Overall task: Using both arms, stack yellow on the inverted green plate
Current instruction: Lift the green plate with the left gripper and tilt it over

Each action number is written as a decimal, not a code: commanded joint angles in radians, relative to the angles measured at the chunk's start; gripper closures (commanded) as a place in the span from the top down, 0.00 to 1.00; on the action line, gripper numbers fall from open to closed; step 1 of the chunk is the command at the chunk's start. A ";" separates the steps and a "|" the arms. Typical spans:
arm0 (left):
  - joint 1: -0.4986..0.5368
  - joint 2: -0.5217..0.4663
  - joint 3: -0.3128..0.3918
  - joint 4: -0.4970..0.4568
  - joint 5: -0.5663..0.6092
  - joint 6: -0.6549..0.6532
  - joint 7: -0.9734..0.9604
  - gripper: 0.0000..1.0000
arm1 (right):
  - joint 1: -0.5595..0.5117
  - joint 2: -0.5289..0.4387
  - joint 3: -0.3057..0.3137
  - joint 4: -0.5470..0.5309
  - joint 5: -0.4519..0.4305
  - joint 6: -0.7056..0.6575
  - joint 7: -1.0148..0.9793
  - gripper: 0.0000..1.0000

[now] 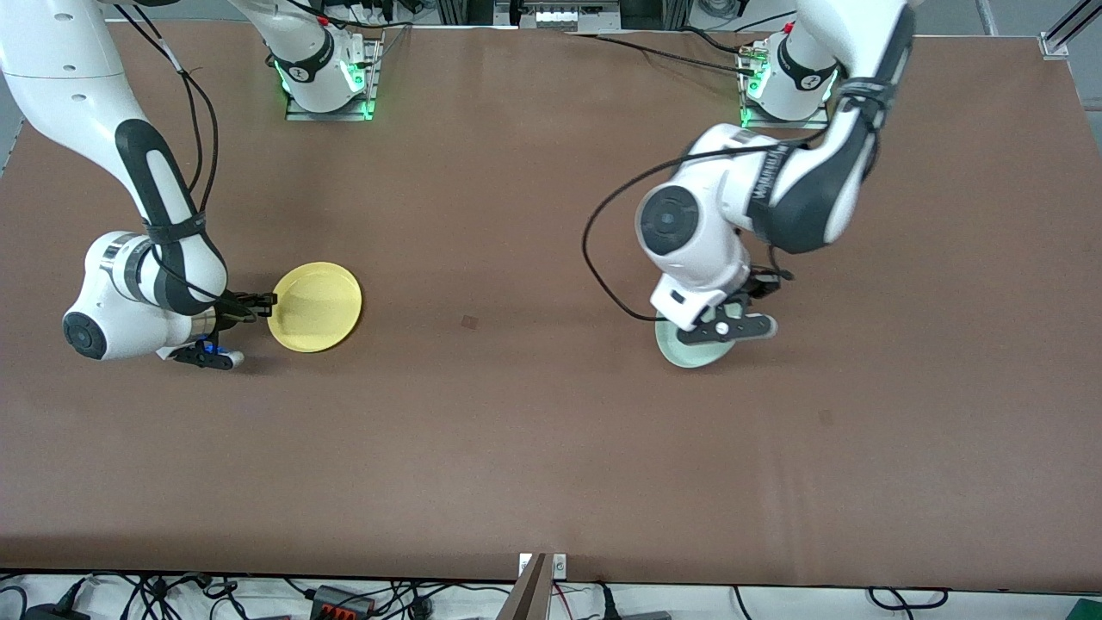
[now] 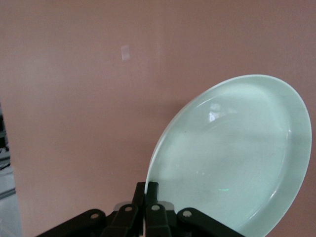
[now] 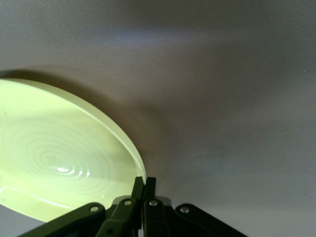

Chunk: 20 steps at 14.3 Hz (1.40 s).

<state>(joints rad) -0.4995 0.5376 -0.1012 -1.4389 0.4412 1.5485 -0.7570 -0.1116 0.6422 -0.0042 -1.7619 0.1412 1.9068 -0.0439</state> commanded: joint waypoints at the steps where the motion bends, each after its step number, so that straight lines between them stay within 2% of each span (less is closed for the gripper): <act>1: -0.066 0.062 0.021 0.040 0.051 -0.076 -0.120 0.01 | -0.014 -0.025 0.004 0.022 0.008 -0.058 -0.014 0.00; 4: -0.112 0.080 0.020 0.080 0.057 -0.085 -0.192 0.01 | -0.017 -0.039 0.006 0.136 0.009 -0.162 -0.054 0.00; 7: -0.169 0.154 0.026 0.144 0.062 -0.094 -0.284 0.01 | -0.008 -0.042 0.007 0.261 0.014 -0.264 -0.056 0.00; 10: -0.177 0.165 0.023 0.146 0.132 -0.102 -0.303 0.01 | -0.011 -0.042 0.007 0.271 0.126 -0.275 -0.060 0.00; 20: -0.215 0.226 0.026 0.144 0.139 -0.133 -0.392 0.01 | -0.006 -0.044 0.009 0.271 0.133 -0.276 -0.056 0.00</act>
<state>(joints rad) -0.6921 0.7412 -0.0887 -1.3321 0.5525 1.4429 -1.1379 -0.1131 0.5979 0.0001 -1.5026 0.2560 1.6494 -0.0856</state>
